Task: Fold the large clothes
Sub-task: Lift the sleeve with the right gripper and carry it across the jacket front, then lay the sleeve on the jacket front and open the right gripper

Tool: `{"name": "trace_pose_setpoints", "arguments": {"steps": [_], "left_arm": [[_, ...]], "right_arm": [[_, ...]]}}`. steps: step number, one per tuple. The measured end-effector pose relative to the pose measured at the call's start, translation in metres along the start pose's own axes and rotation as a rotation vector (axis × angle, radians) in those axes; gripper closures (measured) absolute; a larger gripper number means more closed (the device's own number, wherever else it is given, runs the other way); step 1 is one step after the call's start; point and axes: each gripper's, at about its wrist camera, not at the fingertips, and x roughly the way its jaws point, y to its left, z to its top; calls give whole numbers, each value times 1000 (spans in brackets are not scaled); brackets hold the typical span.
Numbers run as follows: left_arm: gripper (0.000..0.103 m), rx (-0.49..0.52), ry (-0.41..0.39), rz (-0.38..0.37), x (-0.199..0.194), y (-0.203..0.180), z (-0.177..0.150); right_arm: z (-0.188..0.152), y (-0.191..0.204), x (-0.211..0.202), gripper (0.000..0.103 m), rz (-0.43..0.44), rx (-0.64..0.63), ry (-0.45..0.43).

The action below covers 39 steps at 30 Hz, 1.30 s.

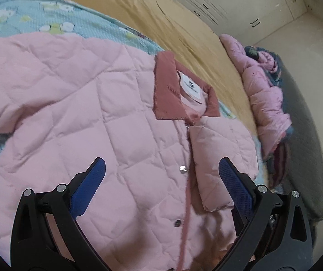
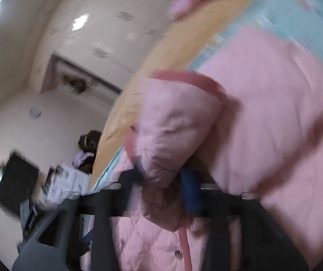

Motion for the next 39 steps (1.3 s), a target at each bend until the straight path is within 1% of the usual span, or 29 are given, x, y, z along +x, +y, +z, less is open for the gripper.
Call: {"name": "trace_pose_setpoints", "arguments": {"steps": [1, 2, 5, 6, 7, 8, 11, 14, 16, 17, 18, 19, 20, 21, 22, 23, 24, 27, 29, 31, 32, 34, 35, 37, 38, 39], "left_arm": [[9, -11, -2, -12, -2, 2, 1], [9, -24, -13, -22, -6, 5, 3], [9, -66, -47, -41, -18, 13, 7], [9, -87, -60, -51, -23, 17, 9], [9, -99, -70, -58, -26, 20, 10], [9, -114, -88, -66, -31, 25, 12], [9, -143, -103, -70, -35, 34, 16], [9, -186, -80, -95, -29, 44, 17], [9, -212, -58, -116, -23, 49, 17], [9, -216, -41, -126, -18, 51, 16], [9, -219, -26, -136, -14, 52, 15], [9, -223, -16, -146, -12, 53, 14], [9, -232, -1, -165, -9, 54, 13], [9, -242, 12, -182, -6, 55, 12], [9, -246, 18, -191, -5, 55, 11], [9, -245, 19, -202, -4, 55, 11], [9, -237, 12, -210, -4, 55, 10], [9, -226, 11, -213, 2, 57, 8], [16, -224, 20, -208, 8, 58, 6], [32, -199, 31, -192, 14, 56, 5], [36, -169, 44, -180, 17, 52, 4], [55, -120, 61, -161, 23, 44, 1], [60, -105, 59, -155, 24, 42, 0], [84, -64, 39, -130, 24, 37, -2], [91, -41, 27, -119, 23, 35, -1], [99, -28, 5, -126, 20, 34, -1]], "right_arm": [[-1, 10, 1, 75, 22, -53, 0], [-4, 25, 2, 75, 46, -135, 14], [-20, 59, 13, 75, 45, -337, 84], [-26, 69, 19, 75, 45, -374, 107], [-32, 75, 25, 75, 47, -404, 138], [-41, 80, 33, 75, 52, -426, 189], [-64, 83, 49, 75, 42, -467, 291], [-84, 88, 57, 75, 3, -530, 362], [-88, 91, 57, 72, 2, -538, 393], [-91, 92, 57, 69, 5, -544, 409], [-92, 86, 53, 63, 20, -542, 421], [-93, 87, 52, 60, 37, -535, 435], [-94, 88, 51, 50, 52, -529, 453], [-91, 93, 52, 36, 58, -528, 466], [-89, 97, 51, 30, 58, -530, 463], [-92, 96, 49, 28, 59, -529, 460], [-89, 92, 46, 28, 66, -520, 461], [-72, 85, 39, 28, 73, -458, 417], [-58, 77, 33, 28, 64, -410, 378], [-43, 65, 27, 29, 55, -359, 334], [-36, 58, 23, 30, 44, -329, 311], [-25, 48, 21, 32, 25, -292, 282], [-20, 42, 18, 33, 14, -268, 264], [-13, 34, 15, 35, -4, -242, 244], [-10, 30, 14, 36, -15, -232, 234], [-5, 26, 10, 37, -34, -222, 219]]}}
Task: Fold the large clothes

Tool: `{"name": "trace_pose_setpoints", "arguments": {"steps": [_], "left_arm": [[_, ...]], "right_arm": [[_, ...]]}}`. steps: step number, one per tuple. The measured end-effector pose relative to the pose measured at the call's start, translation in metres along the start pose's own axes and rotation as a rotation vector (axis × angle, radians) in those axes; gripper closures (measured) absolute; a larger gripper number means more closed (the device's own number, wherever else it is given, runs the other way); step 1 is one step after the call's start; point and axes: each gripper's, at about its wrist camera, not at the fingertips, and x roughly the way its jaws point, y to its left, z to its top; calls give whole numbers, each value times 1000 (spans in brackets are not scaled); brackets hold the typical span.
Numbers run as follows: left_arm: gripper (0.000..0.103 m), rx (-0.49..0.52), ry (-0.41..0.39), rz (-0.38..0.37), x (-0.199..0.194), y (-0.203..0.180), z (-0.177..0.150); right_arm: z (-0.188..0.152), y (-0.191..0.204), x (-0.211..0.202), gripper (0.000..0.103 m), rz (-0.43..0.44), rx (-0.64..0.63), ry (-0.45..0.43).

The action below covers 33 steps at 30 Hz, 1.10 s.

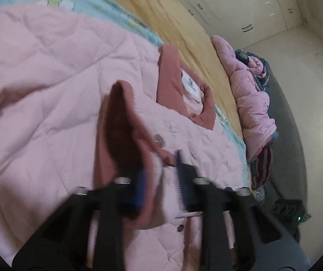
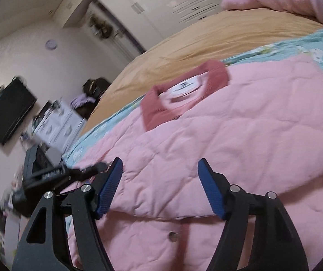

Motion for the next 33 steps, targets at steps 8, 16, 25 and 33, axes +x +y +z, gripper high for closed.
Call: {"name": "trace_pose_setpoints", "arguments": {"steps": [8, 16, 25, 33], "left_arm": [[102, 220, -185, -58, -45, -57, 1], [102, 228, -245, 37, -54, -45, 9], [102, 160, -198, 109, -31, -16, 11], [102, 127, -178, 152, -21, 1, 10]], "right_arm": [[20, -15, -26, 37, -99, -18, -113], [45, -31, -39, 36, -208, -73, -145], [44, -55, -27, 29, -320, -60, -90], [38, -89, -20, 26, -386, 23, -40]]}}
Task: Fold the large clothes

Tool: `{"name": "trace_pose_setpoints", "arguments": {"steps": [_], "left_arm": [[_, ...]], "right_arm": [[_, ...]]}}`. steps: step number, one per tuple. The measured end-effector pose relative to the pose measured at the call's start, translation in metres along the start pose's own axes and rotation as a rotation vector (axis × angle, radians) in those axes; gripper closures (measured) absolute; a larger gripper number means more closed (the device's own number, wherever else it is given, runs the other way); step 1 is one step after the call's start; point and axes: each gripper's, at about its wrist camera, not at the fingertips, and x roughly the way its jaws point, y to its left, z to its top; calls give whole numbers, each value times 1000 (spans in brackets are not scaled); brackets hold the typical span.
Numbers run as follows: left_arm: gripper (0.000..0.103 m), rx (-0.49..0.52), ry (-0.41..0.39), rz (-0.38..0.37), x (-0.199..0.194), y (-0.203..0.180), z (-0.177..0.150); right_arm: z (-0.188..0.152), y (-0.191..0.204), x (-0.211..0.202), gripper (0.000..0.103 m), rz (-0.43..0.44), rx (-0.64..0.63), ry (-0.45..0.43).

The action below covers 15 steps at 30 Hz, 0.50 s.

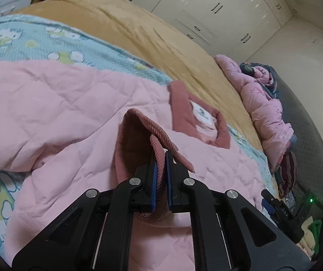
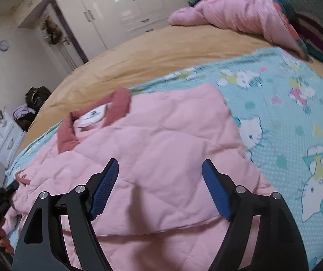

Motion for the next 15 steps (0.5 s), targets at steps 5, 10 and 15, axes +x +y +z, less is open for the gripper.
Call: {"name": "trace_pose_setpoints", "arguments": {"steps": [5, 10, 15], "left_arm": [[102, -27, 37, 34, 12, 13, -4], [98, -32, 85, 79, 27, 23, -9], [97, -36, 121, 86, 38, 29, -15]], "right_arm": [[-10, -8, 22, 25, -31, -9, 71], [-17, -8, 32, 25, -63, -33, 98], [-18, -8, 37, 25, -73, -48, 101]]}}
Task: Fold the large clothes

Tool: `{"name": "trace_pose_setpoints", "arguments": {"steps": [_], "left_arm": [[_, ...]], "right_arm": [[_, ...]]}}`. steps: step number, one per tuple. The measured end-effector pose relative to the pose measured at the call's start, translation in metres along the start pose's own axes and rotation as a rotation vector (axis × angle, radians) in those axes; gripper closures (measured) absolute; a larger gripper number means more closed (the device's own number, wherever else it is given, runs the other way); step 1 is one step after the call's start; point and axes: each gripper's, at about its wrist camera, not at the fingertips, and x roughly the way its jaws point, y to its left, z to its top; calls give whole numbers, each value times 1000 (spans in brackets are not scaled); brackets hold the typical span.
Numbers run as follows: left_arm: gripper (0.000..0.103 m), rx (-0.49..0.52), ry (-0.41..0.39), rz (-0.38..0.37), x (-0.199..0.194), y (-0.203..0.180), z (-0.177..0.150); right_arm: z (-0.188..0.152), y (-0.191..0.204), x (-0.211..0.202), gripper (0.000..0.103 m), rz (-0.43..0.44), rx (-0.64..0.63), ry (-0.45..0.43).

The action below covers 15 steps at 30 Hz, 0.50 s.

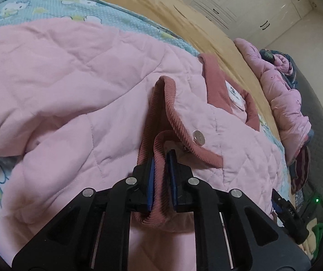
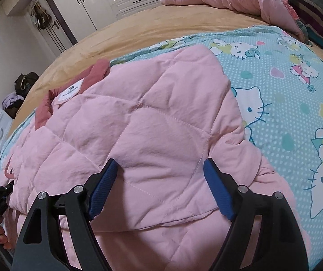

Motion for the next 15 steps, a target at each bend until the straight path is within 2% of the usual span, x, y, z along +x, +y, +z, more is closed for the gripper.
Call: {"name": "trace_pose_setpoints", "arguments": {"steps": [3, 7, 10, 12, 15], "left_arm": [[97, 13, -10, 12, -9, -4, 2], [69, 66, -54, 42, -33, -21, 3], [51, 124, -84, 36, -49, -40, -4], [43, 154, -71, 40, -47, -48, -11], [36, 185, -19, 87, -29, -55, -24]], "right_arm": [[-1, 4, -8, 25, -17, -10, -17], [-3, 13, -32, 21, 17, -8, -70], [-5, 27, -36, 17, 62, -52, -56], [-9, 38, -33, 15, 72, -94, -29], [-15, 47, -17, 11, 14, -142, 34]]}}
